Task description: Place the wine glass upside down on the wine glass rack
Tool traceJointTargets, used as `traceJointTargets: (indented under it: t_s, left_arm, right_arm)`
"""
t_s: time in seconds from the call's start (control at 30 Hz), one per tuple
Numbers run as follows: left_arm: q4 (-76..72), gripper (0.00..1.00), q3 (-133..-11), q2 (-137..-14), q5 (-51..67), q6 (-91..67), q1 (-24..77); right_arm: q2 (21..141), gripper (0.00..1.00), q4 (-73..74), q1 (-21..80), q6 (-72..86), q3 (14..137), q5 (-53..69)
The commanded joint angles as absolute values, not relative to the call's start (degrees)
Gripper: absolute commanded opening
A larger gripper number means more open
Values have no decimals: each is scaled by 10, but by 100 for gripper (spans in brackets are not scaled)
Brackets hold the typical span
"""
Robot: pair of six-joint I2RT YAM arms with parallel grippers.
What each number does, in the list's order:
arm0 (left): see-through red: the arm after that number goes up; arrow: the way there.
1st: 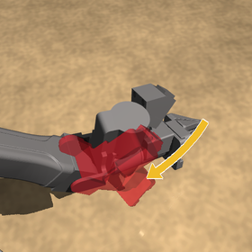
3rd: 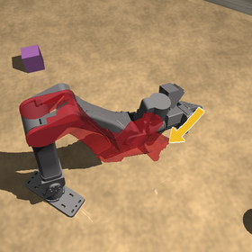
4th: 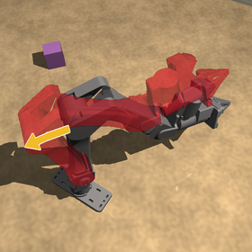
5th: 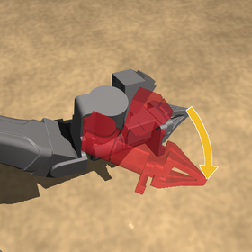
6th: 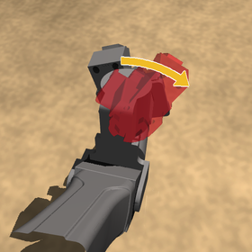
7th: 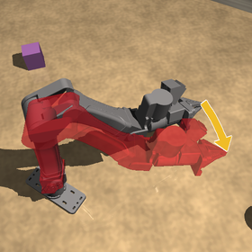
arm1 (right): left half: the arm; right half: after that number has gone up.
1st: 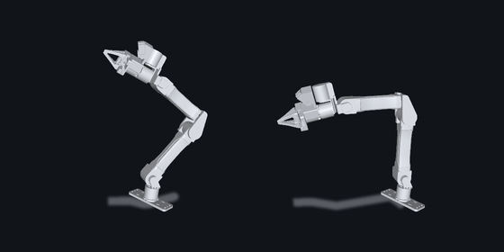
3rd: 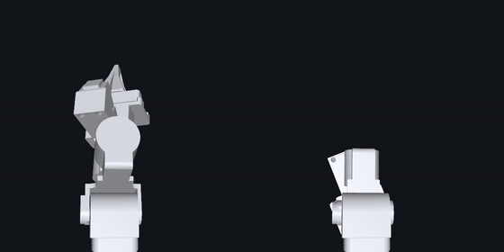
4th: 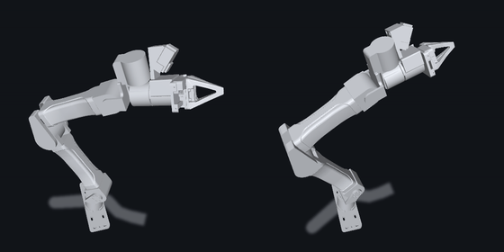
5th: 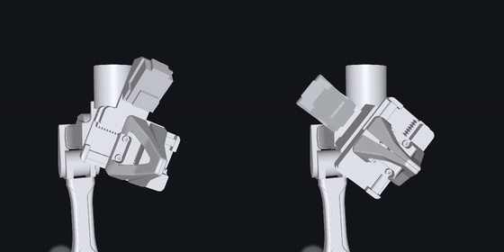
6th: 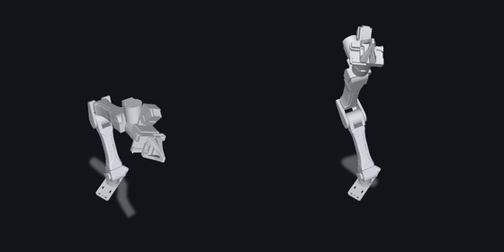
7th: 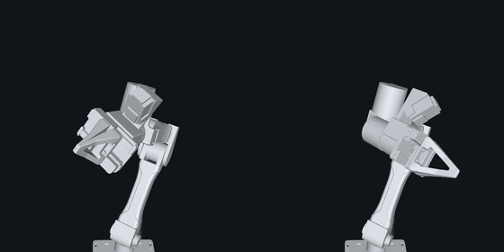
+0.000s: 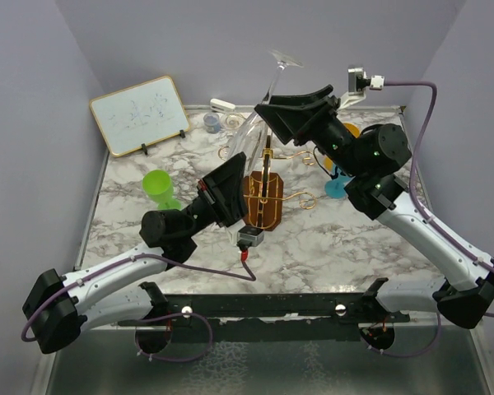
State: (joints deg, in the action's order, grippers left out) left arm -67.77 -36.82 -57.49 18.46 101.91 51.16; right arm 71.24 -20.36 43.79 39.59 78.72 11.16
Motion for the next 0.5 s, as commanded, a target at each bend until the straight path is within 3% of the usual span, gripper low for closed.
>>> traceJointTargets:
  t_s: [0.0, 0.07, 0.17, 0.23, 0.47]
  left_arm:
    - [-720, 0, -379, -584, 190, 1058, 525]
    - [-719, 0, -380, -586, 189, 1061, 526]
    - [-714, 0, -379, -587, 185, 1065, 527]
    - [-709, 0, -380, -589, 179, 1066, 528]
    - [-716, 0, -374, -598, 167, 1067, 529]
  right_arm:
    - [694, 55, -239, 436, 406, 769, 64]
    - [691, 44, -249, 436, 409, 761, 55]
    - [687, 17, -255, 436, 411, 756, 45]
    - [686, 4, -255, 436, 411, 755, 46]
    - [685, 1, -251, 436, 413, 746, 54]
